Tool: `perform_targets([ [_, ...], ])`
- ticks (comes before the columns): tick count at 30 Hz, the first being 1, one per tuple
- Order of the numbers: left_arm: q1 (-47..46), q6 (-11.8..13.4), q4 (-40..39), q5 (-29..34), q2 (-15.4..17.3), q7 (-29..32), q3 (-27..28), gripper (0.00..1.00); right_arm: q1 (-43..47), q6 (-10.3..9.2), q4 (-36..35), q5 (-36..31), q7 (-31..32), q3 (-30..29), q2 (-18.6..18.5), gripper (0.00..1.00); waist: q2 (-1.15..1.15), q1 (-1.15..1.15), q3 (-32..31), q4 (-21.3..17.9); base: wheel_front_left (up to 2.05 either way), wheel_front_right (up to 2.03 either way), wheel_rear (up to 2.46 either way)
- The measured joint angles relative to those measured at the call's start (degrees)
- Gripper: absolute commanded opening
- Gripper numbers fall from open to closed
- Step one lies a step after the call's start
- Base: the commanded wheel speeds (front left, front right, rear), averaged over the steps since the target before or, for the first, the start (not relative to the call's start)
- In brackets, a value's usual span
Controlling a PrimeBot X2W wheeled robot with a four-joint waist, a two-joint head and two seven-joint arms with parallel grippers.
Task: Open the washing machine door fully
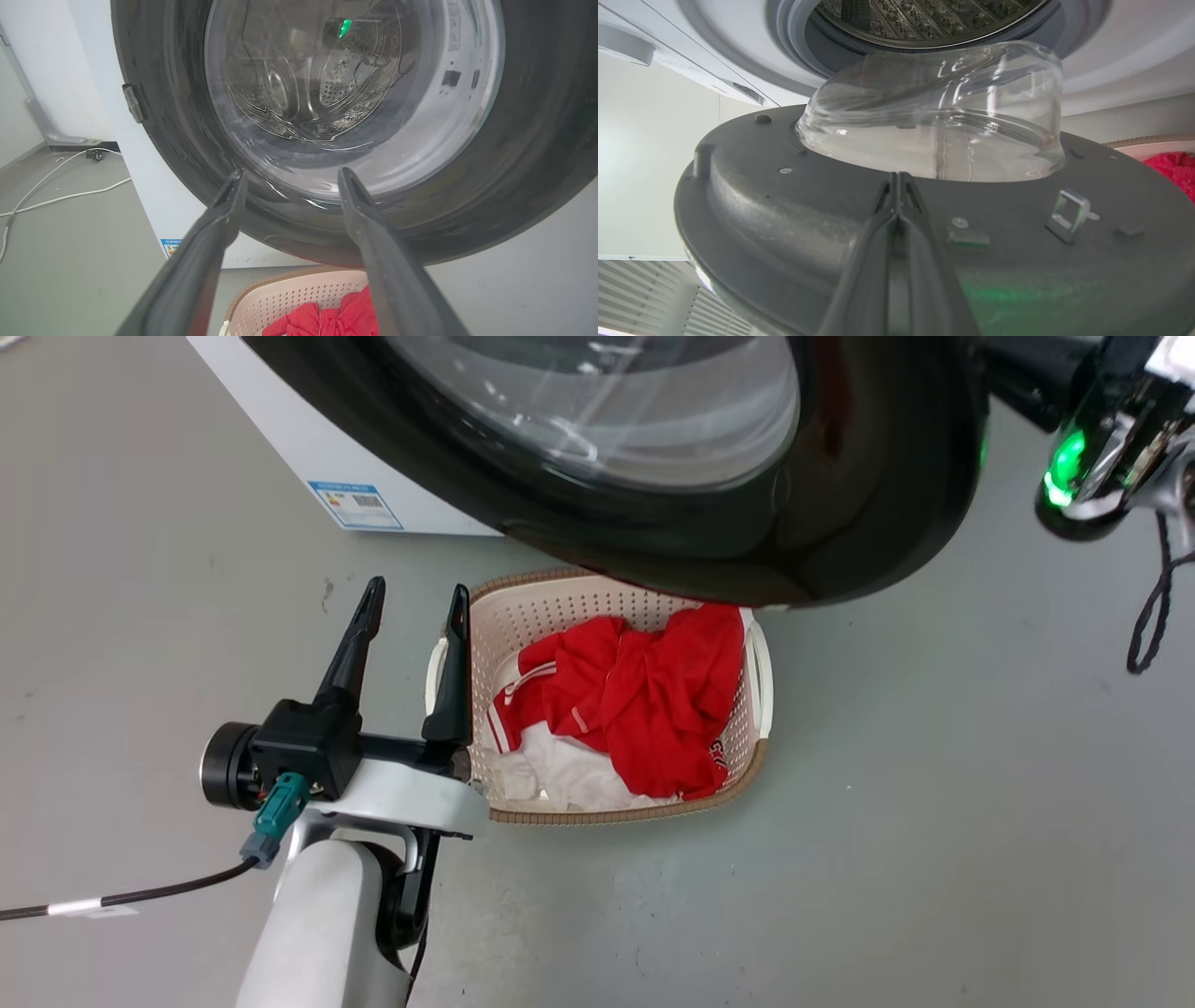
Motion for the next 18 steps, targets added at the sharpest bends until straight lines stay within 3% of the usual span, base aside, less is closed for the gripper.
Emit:
perform_targets([
  [18,4.91,0.03,2.30,0.01,0.01,0.00,0.07,1.00,13.67,0.00,-7.55,2.69,2.05,3.72,4.81,0.00,0.00,-0.01,-9.79,-0.27,0.00,0.00,0.00],
])
